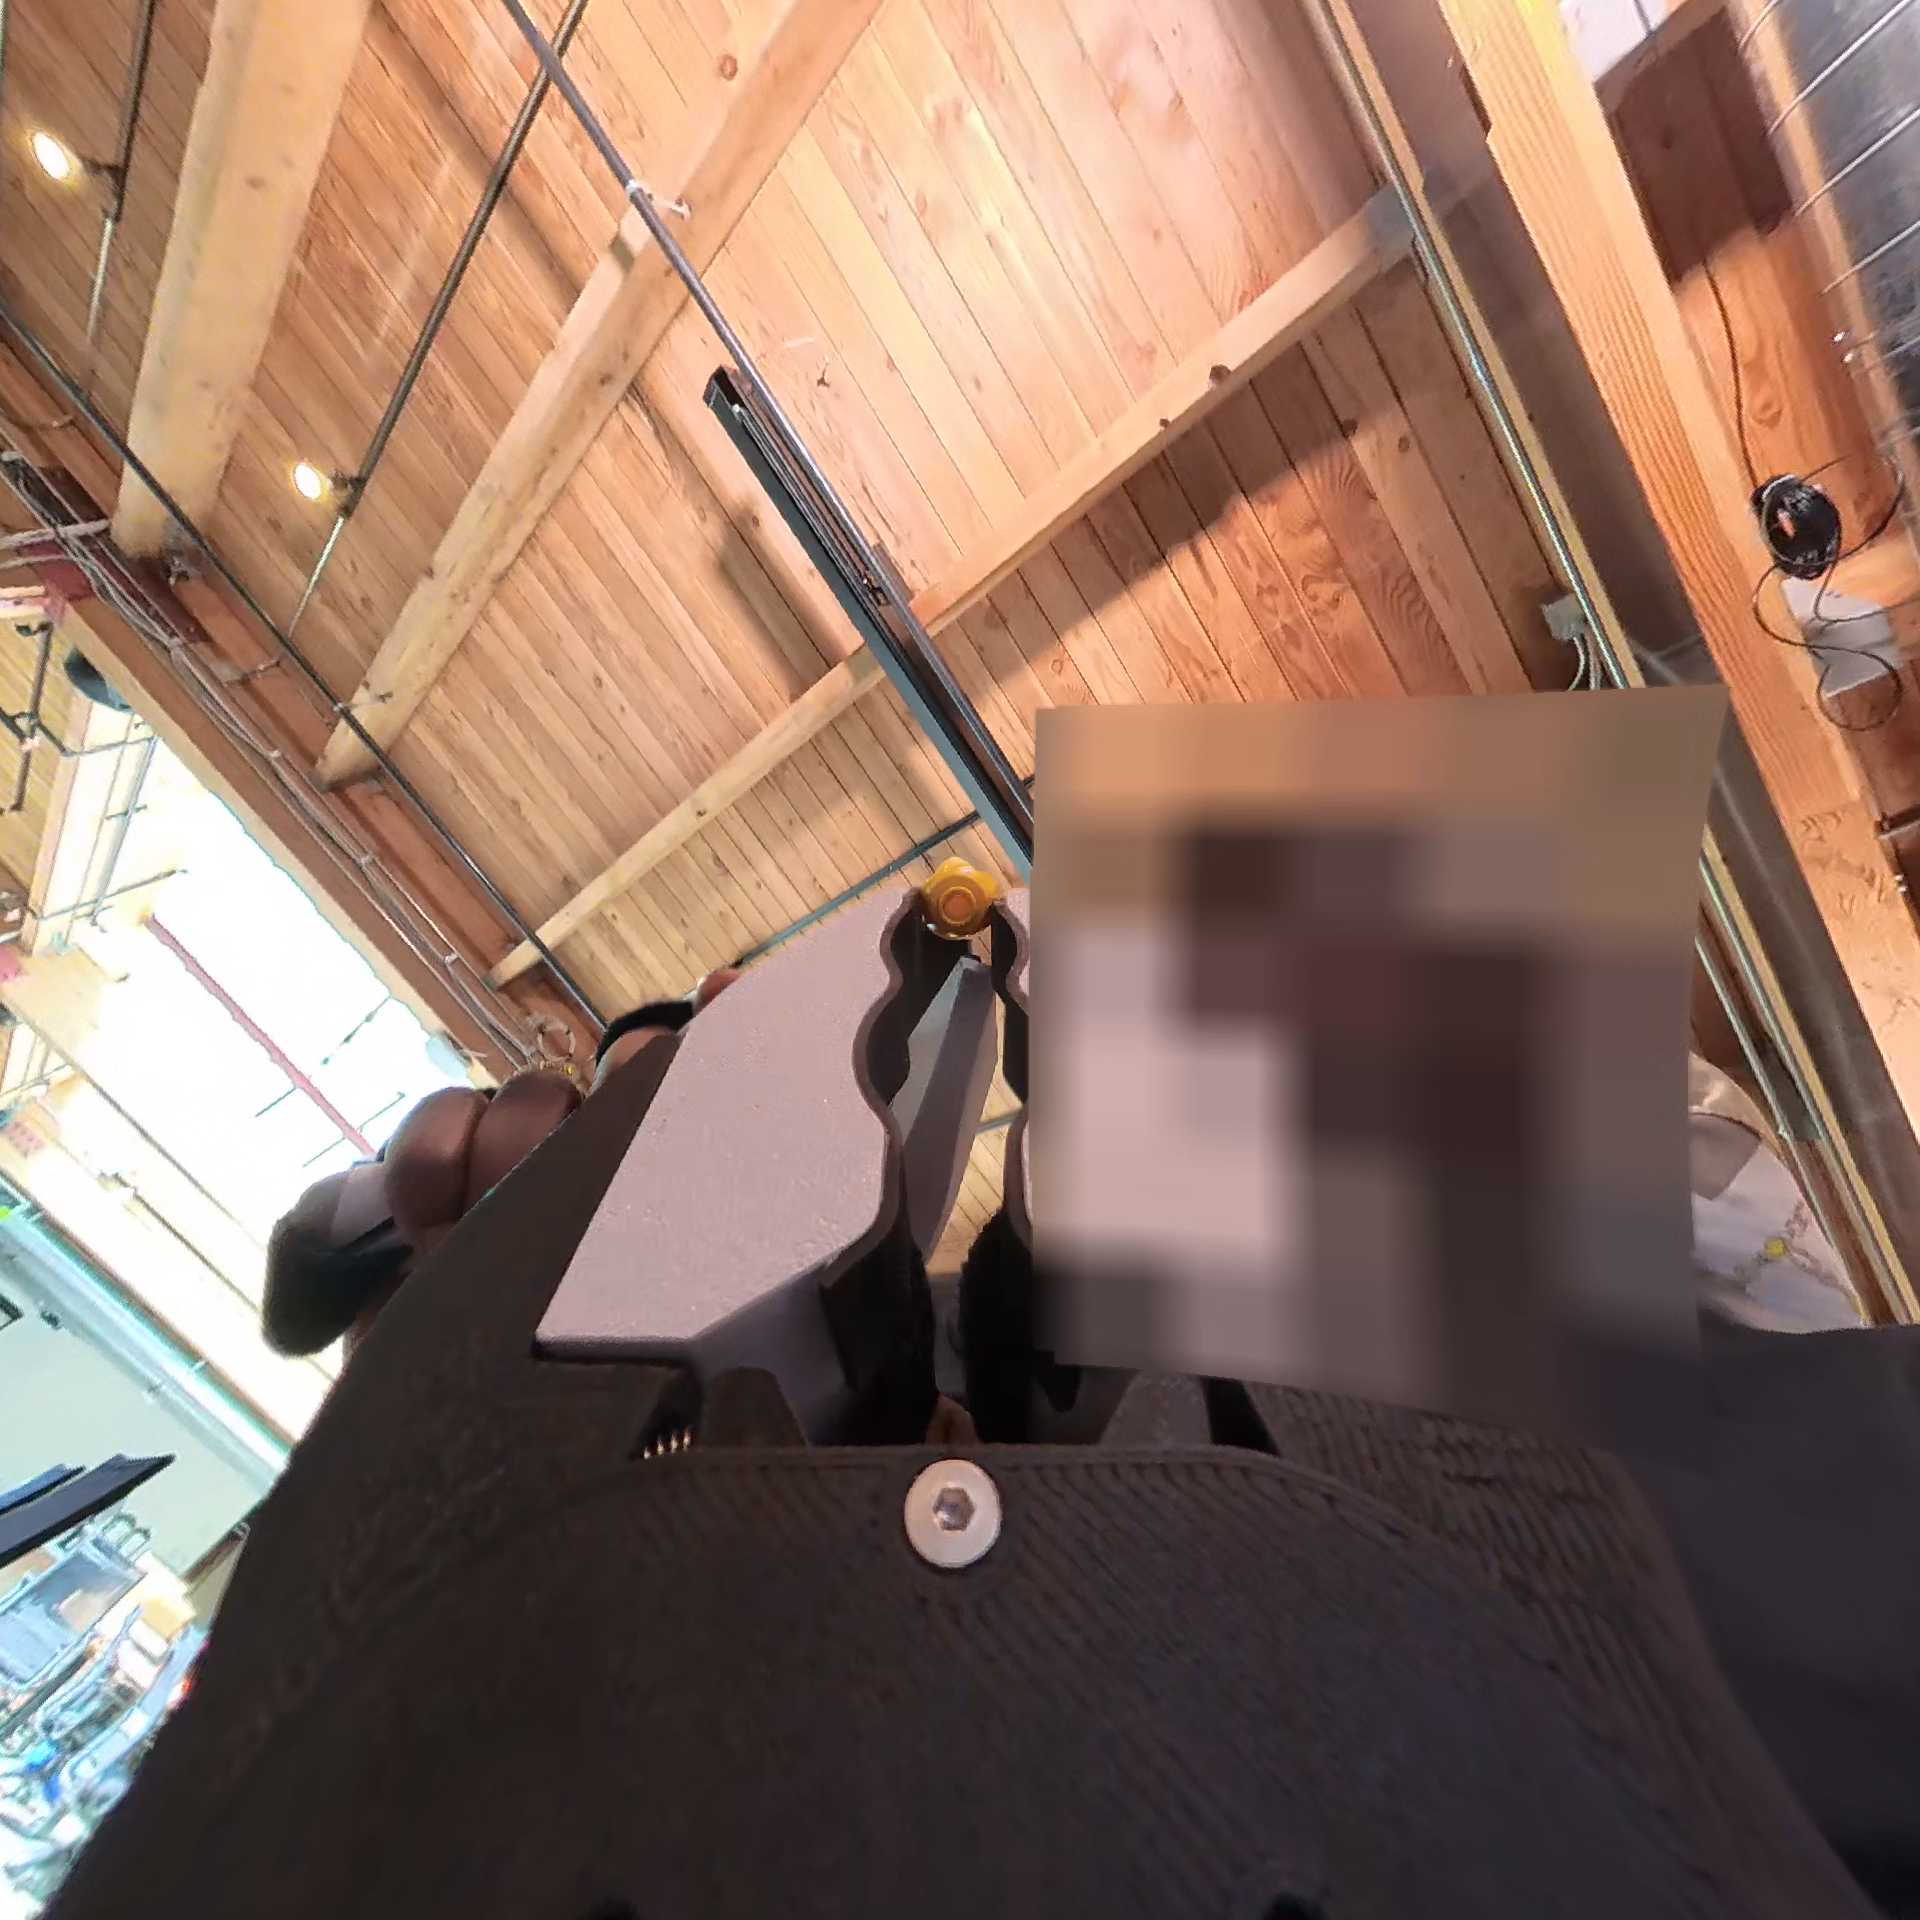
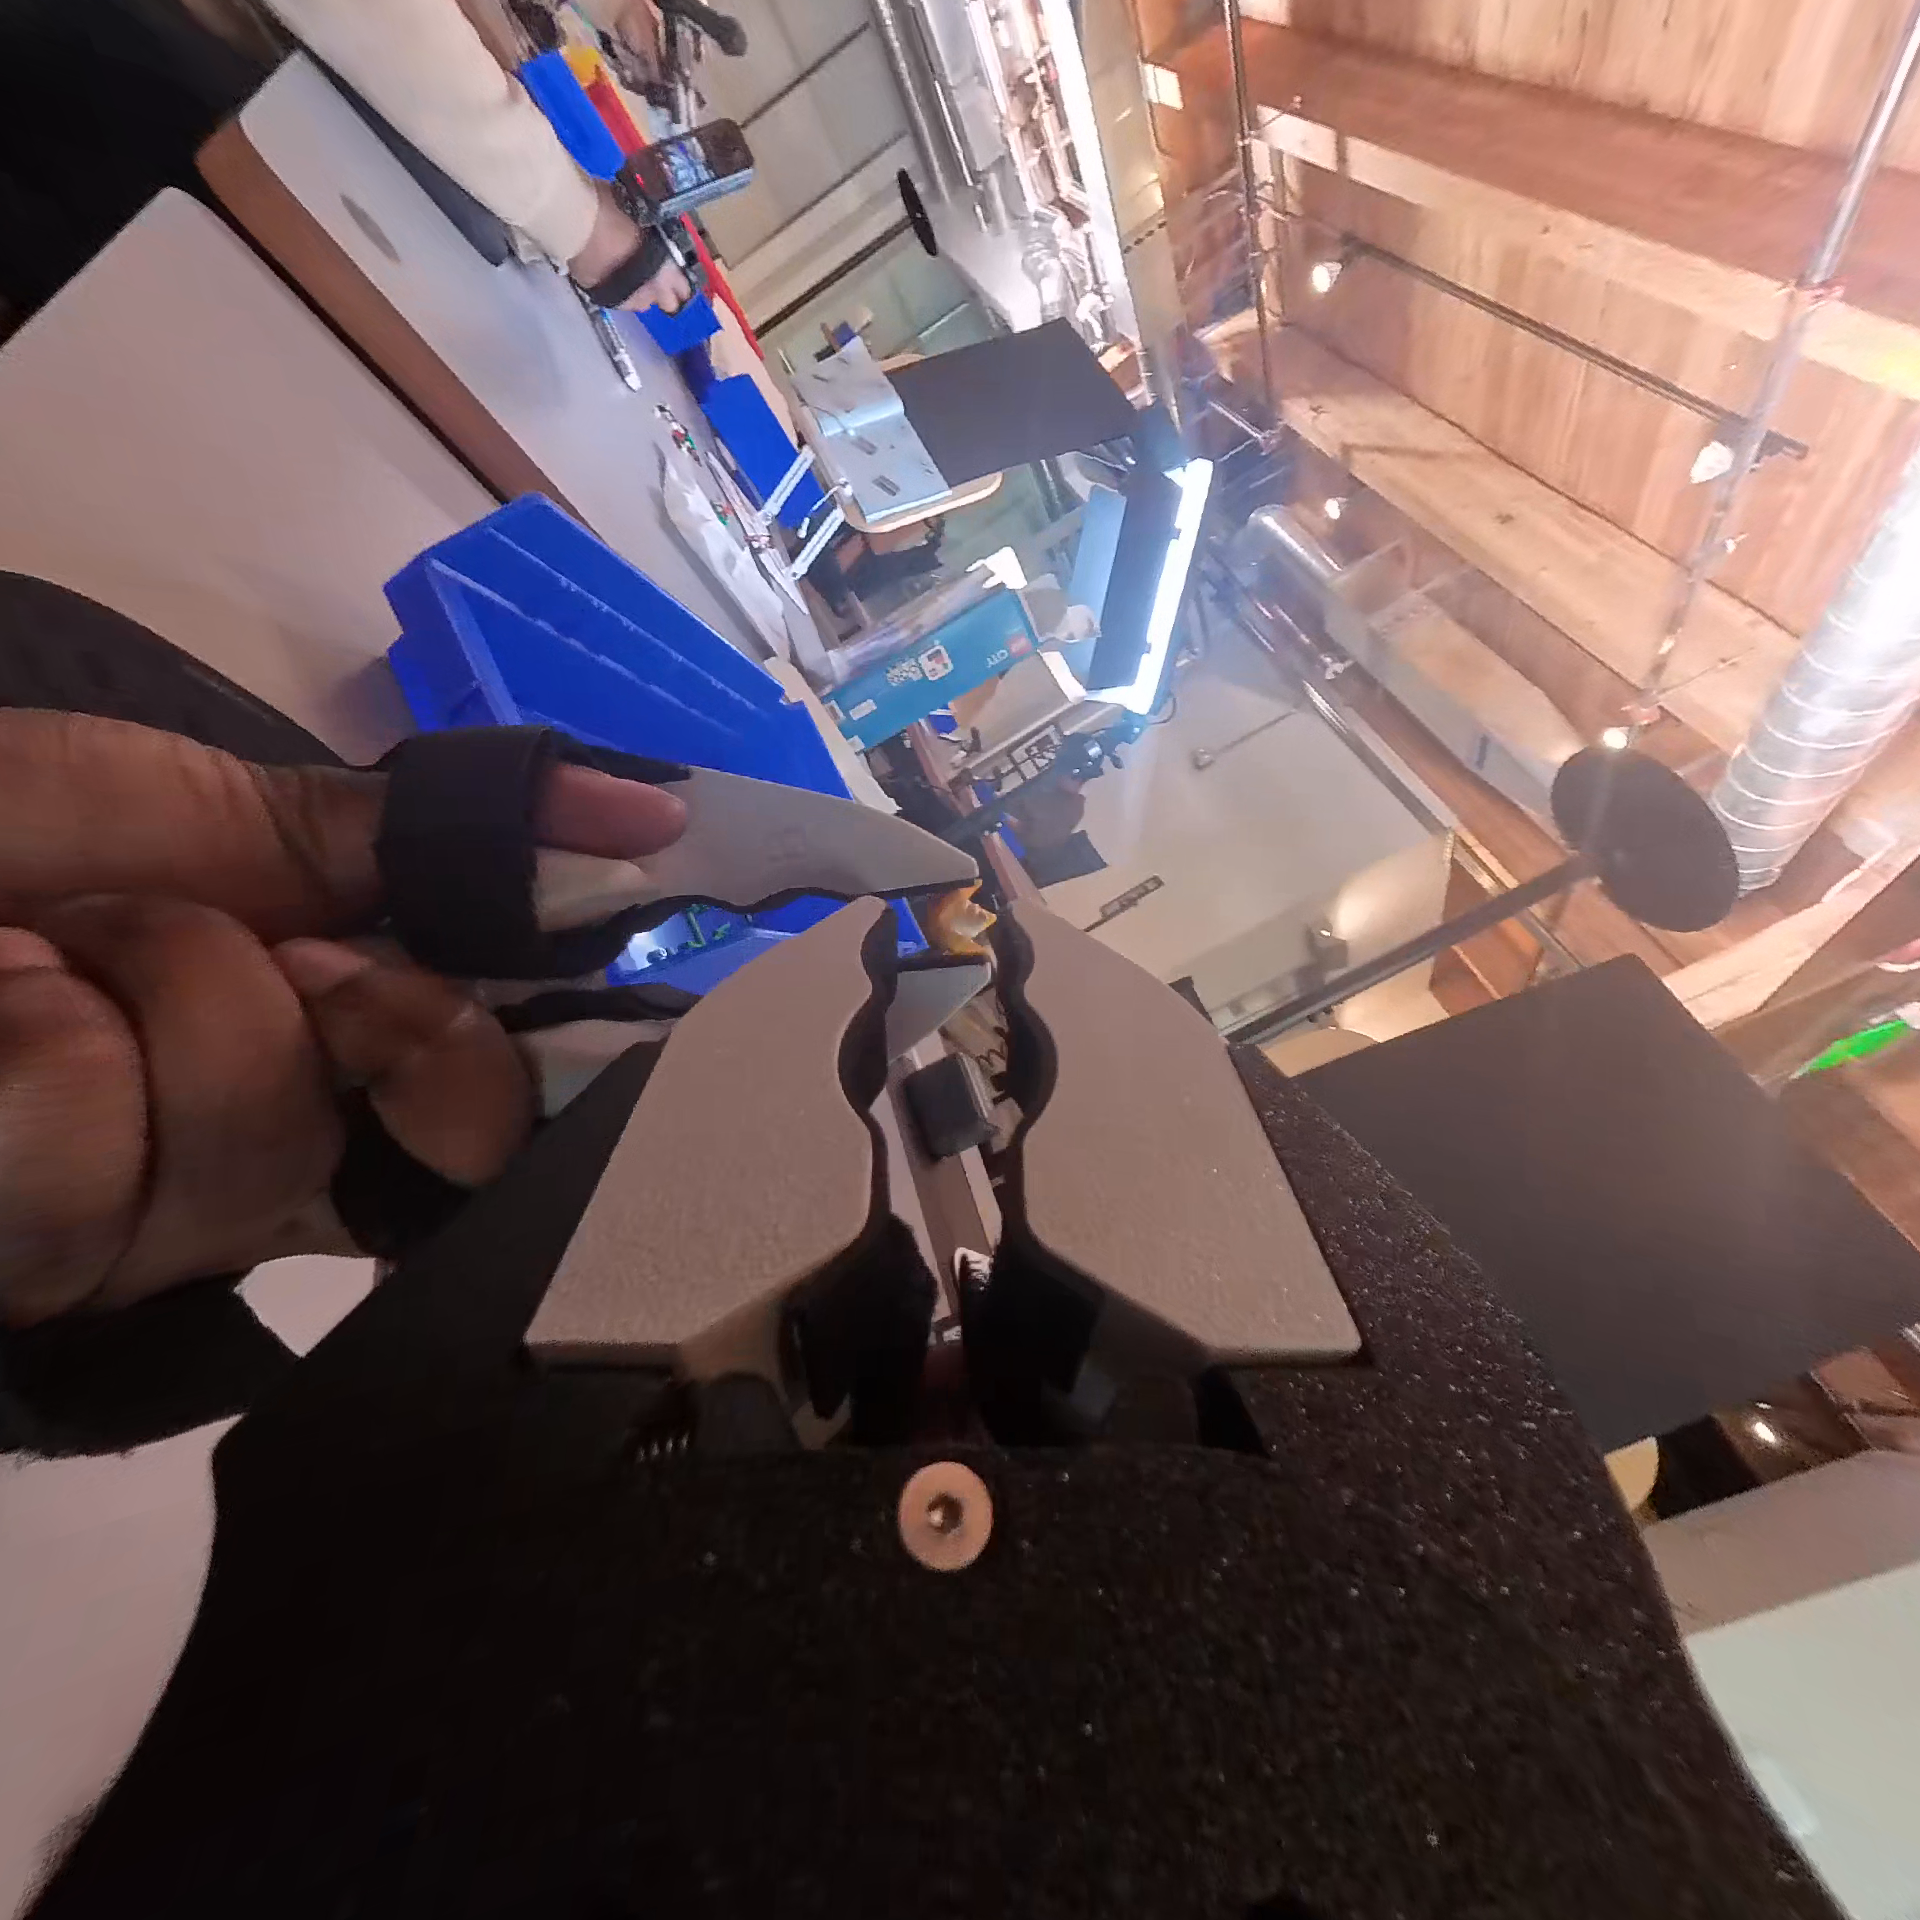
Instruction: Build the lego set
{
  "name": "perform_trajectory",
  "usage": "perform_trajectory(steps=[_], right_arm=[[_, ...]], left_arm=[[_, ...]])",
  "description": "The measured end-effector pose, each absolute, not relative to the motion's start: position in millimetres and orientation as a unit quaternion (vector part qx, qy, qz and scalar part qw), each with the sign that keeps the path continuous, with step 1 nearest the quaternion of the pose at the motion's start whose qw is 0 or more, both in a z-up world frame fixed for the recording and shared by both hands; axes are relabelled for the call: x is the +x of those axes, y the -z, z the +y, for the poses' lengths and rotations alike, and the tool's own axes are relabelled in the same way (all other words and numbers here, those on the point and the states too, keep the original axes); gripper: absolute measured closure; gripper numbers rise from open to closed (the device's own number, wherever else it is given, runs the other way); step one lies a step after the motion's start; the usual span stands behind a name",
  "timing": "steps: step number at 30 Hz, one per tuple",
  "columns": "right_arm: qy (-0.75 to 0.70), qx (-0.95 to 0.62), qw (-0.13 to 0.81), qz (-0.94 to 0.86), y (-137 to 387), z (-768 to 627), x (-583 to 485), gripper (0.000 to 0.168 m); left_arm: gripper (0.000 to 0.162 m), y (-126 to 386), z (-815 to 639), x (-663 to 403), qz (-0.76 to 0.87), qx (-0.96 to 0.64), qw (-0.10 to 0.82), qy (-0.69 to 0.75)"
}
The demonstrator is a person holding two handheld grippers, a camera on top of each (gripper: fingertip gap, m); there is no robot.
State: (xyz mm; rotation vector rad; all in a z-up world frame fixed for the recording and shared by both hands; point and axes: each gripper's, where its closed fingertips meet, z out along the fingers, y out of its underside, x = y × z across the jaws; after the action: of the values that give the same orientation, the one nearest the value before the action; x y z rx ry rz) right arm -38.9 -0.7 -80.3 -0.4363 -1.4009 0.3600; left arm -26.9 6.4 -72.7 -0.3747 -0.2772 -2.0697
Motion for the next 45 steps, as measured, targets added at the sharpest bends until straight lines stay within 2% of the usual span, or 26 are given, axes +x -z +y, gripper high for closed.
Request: perform_trajectory(steps=[13, 17, 26, 29, 31, 34, 40, 42, 45], right_arm=[[-0.099, -0.205, 0.759, -0.610, 79, 9, -33, 0.157], [-0.130, -0.218, 0.751, -0.610, 77, 10, -30, 0.158], [-0.116, -0.211, 0.751, -0.615, 81, 10, -31, 0.158], [-0.226, -0.242, 0.701, -0.631, 85, 6, -31, 0.155], [-0.325, -0.253, 0.655, -0.633, 82, 2, -25, 0.142], [-0.416, -0.265, 0.568, -0.659, 84, 1, -15, 0.136], [-0.457, -0.266, 0.457, -0.715, 100, -7, -14, 0.136], [-0.447, -0.260, 0.446, -0.730, 107, -9, -16, 0.137], [-0.436, -0.250, 0.457, -0.733, 110, -11, -20, 0.148]], left_arm=[[0.149, 72, 12, -16, -0.114, -0.192, 0.512, 0.830], [0.149, 71, 13, -12, -0.101, -0.239, 0.542, 0.799], [0.149, 75, 13, -14, -0.097, -0.264, 0.546, 0.789], [0.149, 77, 12, -16, -0.085, -0.262, 0.521, 0.808], [0.149, 81, 12, -17, -0.075, -0.276, 0.497, 0.819], [0.149, 87, 6, -14, -0.058, -0.297, 0.458, 0.836], [0.149, 96, -5, -5, -0.024, -0.328, 0.416, 0.847], [0.148, 99, -5, -4, -0.027, -0.332, 0.413, 0.847], [0.148, 100, -6, -2, -0.025, -0.335, 0.410, 0.848]])
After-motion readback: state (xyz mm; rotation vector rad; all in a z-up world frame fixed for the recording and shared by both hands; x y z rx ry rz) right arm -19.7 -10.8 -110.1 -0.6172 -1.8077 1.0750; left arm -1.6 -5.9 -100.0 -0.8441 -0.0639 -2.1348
